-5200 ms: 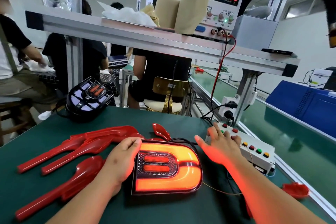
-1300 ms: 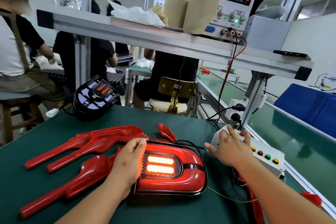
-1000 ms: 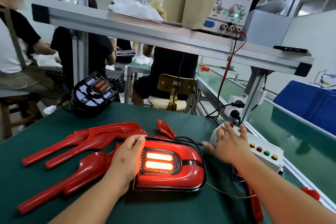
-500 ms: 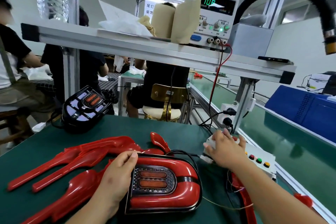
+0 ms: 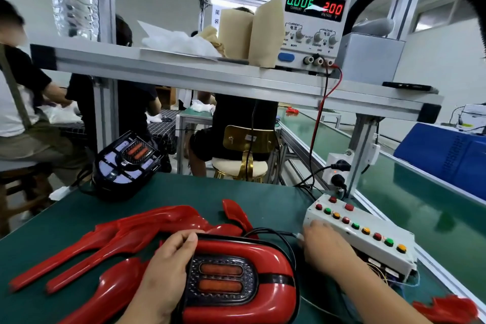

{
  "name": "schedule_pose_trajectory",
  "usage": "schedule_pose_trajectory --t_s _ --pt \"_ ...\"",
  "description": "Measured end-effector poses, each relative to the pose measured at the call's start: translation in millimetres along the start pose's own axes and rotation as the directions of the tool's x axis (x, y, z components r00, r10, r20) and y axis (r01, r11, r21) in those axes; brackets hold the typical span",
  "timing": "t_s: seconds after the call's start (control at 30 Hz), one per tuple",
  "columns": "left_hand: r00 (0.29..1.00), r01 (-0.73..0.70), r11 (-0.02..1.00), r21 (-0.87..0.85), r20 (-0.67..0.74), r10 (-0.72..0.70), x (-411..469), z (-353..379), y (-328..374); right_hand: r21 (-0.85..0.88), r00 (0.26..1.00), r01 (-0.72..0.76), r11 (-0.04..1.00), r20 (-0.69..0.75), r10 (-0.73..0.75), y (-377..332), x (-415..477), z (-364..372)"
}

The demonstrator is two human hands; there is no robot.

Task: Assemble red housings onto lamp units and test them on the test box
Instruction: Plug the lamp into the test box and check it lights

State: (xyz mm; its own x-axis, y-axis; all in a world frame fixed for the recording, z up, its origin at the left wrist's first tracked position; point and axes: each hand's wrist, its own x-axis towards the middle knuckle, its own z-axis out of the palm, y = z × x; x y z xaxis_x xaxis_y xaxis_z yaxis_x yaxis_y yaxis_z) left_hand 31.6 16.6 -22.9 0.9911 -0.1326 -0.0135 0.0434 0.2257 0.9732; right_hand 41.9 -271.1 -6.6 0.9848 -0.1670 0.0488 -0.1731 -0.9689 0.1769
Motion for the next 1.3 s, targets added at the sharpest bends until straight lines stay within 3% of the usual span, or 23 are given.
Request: schedule_pose_trajectory --t_s 0.13,0.37,0.53,0.6,0.67,0.77,0.9,1.03,1.1,1.3 --pt "1.0 0.01 1.0 -0.017 -0.025 -0.01 0 1 -1 0.036 0.998 0.063 0.997 0.011 -0.064 1 -1 -3" --pt "0.999 0.011 0.999 -0.047 -0.038 -0.012 -1 2 -3 0.108 0.988 0.098 0.989 -0.132 -0.084 -1 -20 -5" --pt "1.0 0.012 0.996 -0.09 -0.024 -0.014 -5 4 0 0.087 0.996 0.082 0.993 -0.034 -0.079 -5 -27 -16" --pt "1.0 0.012 0.994 -0.107 -0.018 -0.014 -6 5 1 0.209 0.997 0.072 0.975 0.0 -0.073 -9 -22 -24" --pt "1.0 0.013 0.992 -0.127 -0.011 -0.015 -7 5 3 0.483 0.999 0.031 0.875 0.01 -0.041 -19 -18 -30" --pt "1.0 0.008 0.989 -0.145 -0.001 -0.008 -7 5 3 0.764 0.992 -0.107 0.636 0.127 0.014 -35 -19 -33" --pt "1.0 -0.007 0.986 -0.166 0.015 0.009 -7 5 2 0.914 0.983 -0.183 0.361 0.183 0.033 -44 -30 -33" --pt "0.997 -0.041 0.989 -0.145 0.066 0.051 -5 5 0 0.991 0.996 -0.087 0.1 0.09 -0.019 -46 -51 -31" --pt "0.992 -0.078 0.989 -0.125 0.091 0.09 -5 4 -1 0.999 1.0 -0.012 0.042 0.012 -0.001 -49 -64 -33" --pt "0.979 -0.159 0.987 -0.03 0.126 0.162 -11 8 -1 0.992 0.99 0.108 0.068 -0.101 -0.098 -49 -95 -41"
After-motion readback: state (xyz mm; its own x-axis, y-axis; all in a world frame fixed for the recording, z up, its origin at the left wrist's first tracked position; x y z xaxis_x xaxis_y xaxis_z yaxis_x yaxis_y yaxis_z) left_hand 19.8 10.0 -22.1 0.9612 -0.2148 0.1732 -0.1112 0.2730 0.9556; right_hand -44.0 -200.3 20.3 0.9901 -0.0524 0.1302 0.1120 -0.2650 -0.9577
